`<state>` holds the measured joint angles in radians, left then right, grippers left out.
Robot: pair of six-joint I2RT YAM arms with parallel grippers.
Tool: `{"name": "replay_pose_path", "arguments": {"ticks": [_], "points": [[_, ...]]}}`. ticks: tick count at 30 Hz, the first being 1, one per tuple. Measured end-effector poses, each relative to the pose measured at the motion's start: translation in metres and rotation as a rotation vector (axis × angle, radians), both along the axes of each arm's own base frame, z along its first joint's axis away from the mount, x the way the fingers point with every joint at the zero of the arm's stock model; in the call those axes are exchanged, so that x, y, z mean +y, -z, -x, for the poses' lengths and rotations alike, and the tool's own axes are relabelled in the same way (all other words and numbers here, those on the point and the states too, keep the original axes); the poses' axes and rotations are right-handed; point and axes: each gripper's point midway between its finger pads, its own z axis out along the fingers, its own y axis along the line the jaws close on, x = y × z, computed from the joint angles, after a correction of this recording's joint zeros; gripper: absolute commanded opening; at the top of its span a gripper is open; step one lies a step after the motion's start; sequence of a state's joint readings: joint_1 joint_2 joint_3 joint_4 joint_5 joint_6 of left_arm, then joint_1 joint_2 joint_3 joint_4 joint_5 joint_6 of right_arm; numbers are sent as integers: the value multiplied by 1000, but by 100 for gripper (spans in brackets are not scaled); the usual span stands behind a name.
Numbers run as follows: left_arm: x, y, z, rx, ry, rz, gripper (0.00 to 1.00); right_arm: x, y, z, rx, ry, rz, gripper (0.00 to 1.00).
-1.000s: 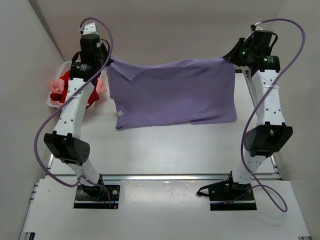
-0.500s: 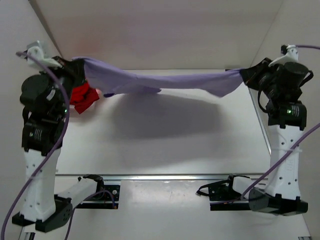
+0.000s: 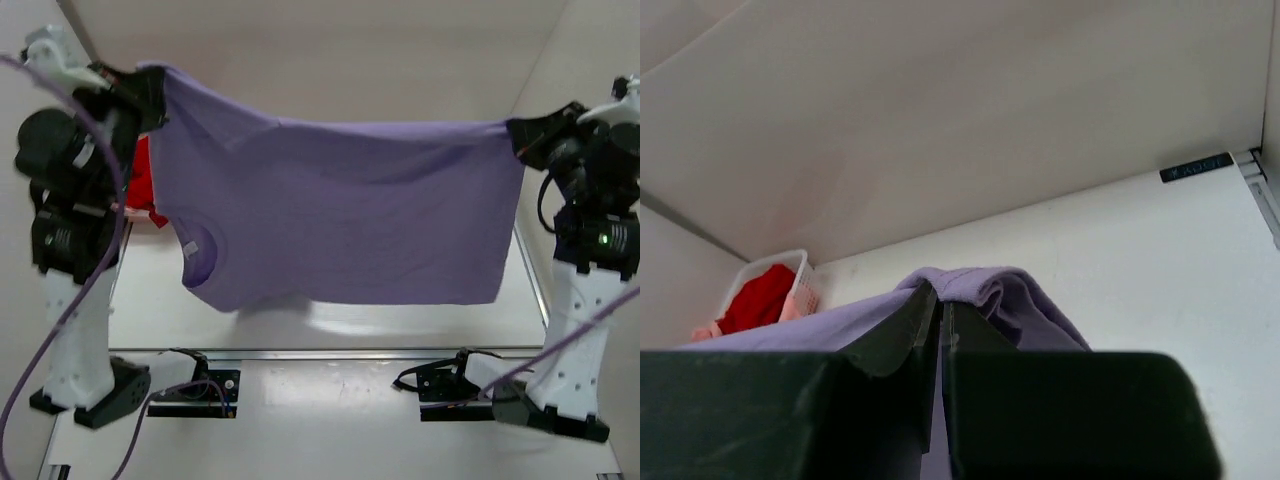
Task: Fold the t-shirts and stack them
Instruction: Flatten out the tshirt
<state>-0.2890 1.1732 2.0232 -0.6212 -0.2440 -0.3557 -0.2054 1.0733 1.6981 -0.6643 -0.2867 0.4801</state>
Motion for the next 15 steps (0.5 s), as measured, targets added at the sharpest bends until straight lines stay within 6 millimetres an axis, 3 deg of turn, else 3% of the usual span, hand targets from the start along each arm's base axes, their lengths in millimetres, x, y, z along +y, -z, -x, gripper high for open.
{"name": "replay_pose_path", "arguments": {"ticks": [3, 6, 8, 11, 14, 15], "points": [[-12, 0, -50, 15, -4, -6, 0, -10, -2, -42, 5, -9, -16, 0], [-26, 42, -119, 109, -10, -30, 0, -20, 34, -96, 86, -28, -49, 0], [-38, 92, -166, 211, -12, -58, 0, -25, 80, -141, 183, -42, -82, 0], [-55, 186, -231, 389, -14, -111, 0, -29, 166, -192, 361, -59, -133, 0], [-66, 282, -280, 560, -17, -164, 0, -28, 241, -225, 499, -83, -173, 0], [-69, 312, -294, 614, -23, -180, 0, -25, 263, -235, 542, -96, -187, 7]]}}
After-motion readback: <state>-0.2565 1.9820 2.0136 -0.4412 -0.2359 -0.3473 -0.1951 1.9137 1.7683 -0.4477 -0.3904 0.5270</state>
